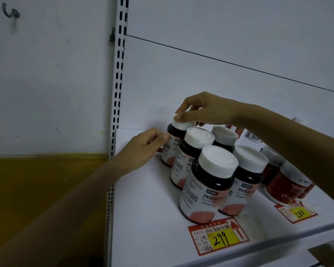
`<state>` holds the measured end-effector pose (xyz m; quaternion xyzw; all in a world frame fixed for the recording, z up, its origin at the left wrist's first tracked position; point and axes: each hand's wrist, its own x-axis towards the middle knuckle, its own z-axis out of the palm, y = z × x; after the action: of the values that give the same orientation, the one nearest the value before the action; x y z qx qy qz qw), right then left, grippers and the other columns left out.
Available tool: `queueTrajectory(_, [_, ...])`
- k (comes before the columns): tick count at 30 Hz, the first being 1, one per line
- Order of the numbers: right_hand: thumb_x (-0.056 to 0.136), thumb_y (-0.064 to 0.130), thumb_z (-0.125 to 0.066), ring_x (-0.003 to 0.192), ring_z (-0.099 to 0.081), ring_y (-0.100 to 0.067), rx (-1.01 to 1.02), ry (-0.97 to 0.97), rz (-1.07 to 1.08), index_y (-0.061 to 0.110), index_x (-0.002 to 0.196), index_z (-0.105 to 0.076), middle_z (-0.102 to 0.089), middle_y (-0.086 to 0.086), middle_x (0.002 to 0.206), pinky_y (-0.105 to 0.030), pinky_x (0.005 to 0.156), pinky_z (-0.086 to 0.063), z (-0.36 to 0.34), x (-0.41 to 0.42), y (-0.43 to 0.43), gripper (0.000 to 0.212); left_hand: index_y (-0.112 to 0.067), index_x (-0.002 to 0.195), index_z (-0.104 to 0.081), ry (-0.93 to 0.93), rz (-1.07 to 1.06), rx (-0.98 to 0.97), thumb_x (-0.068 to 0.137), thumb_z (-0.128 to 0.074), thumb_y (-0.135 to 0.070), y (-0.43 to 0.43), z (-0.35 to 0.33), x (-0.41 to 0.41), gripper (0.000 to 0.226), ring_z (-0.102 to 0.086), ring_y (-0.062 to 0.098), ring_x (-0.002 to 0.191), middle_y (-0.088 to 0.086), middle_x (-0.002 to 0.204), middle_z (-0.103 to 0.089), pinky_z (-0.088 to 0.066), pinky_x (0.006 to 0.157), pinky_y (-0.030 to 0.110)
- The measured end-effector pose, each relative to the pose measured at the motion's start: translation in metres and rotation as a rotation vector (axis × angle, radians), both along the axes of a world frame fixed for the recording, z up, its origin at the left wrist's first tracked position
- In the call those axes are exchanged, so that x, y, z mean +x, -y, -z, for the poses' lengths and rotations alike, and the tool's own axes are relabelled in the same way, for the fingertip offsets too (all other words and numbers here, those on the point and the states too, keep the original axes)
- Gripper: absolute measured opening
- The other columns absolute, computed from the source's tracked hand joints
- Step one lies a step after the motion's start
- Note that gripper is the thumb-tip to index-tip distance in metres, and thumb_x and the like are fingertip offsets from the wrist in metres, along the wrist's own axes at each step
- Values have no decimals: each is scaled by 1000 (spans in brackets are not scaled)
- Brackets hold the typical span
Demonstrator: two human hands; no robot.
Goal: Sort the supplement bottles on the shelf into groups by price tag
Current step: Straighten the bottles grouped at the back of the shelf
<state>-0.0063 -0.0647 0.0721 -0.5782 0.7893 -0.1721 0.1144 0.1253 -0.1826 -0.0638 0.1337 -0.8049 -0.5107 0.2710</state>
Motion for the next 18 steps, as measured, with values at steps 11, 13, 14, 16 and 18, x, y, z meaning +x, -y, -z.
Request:
queueTrajectory(11, [87,51,-55,94,-63,-15,-84,-32,34,25,119,-57,-67,-2,109,-31,86,-49,4,1,-4,41,-28,109,-53,-22,-87,13,95,-37,-44,5,2,-3,27,-57,12,107,-5,115,-61,-45,92,29])
queueTrajectory(13, [87,51,-55,97,-62,-15,-149,-51,46,24,119,-57,-66,-2,112,-30,86,-48,-1,-1,-7,41,-28,110,-52,-57,-154,36,96,-36,-42,7,-5,-3,26,-56,16,110,-2,116,-60,-44,94,32])
queueTrajectory(14, [87,50,-55,99,-61,-15,-171,-60,49,24,119,-57,-65,-2,113,-30,87,-47,-4,-2,-10,41,-29,111,-52,-59,-183,23,96,-36,-44,8,-11,-2,26,-56,16,111,-4,116,-60,-44,95,33])
queueTrajectory(16, [88,49,-56,102,-60,-16,-190,-70,47,22,124,-55,-64,-2,114,-28,87,-45,-10,-4,-19,45,-32,110,-51,-47,-216,-37,94,-37,-49,8,-28,-2,27,-55,14,111,-8,114,-59,-44,96,34])
queueTrajectory(18, [87,49,-58,103,-60,-17,-211,-82,37,22,126,-53,-64,-2,116,-29,88,-46,-16,-8,-30,48,-31,109,-51,-45,-228,-114,94,-36,-50,0,-54,-3,28,-55,14,109,-8,114,-58,-43,95,32])
